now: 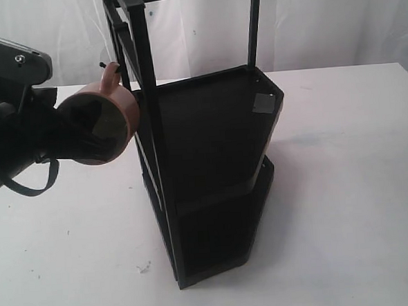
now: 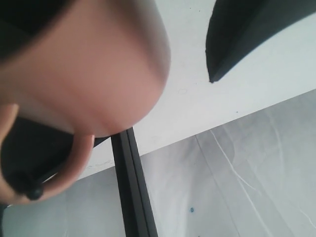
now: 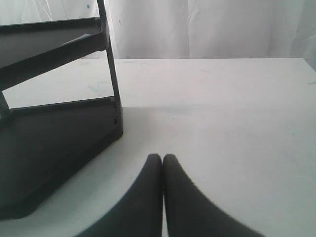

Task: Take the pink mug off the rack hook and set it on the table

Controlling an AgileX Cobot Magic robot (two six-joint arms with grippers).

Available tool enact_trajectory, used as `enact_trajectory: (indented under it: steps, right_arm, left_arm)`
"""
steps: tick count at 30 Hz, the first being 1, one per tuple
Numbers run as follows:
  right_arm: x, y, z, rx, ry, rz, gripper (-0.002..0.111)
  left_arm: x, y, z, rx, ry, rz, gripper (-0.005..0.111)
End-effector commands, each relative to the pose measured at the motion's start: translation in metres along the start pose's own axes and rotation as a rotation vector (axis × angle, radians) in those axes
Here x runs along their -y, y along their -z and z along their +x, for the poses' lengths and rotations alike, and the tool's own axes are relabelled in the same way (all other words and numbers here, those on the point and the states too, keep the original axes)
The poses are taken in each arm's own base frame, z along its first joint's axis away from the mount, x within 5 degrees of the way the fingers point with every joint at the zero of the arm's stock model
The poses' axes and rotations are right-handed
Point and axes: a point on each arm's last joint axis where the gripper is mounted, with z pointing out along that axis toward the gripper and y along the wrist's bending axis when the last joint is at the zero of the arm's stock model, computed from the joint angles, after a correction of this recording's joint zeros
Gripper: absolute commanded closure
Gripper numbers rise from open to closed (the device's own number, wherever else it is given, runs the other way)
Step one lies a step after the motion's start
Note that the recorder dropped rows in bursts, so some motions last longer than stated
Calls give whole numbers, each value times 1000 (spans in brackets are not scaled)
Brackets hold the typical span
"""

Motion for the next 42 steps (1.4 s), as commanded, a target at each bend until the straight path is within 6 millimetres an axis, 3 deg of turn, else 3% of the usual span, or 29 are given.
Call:
enact_trajectory:
  steps: [1,8,11,21,42]
  right_arm:
    - [1,0,1,7,-26,9,108]
    - [1,0,1,7,-22,9,108]
    - [1,0,1,7,-22,9,108]
    - [1,0,1,7,-22,9,108]
    - [1,0,1,7,-22,9,108]
  left_arm:
    - [2,-1,-1,8,1,-2,44]
    - [3,-7,4,-3,1,-19,44]
    - [2,-7,3,6,3,-36,51]
    - [3,-7,3,0,3,-25,107]
    - [0,-7,2,20,-5,-52,107]
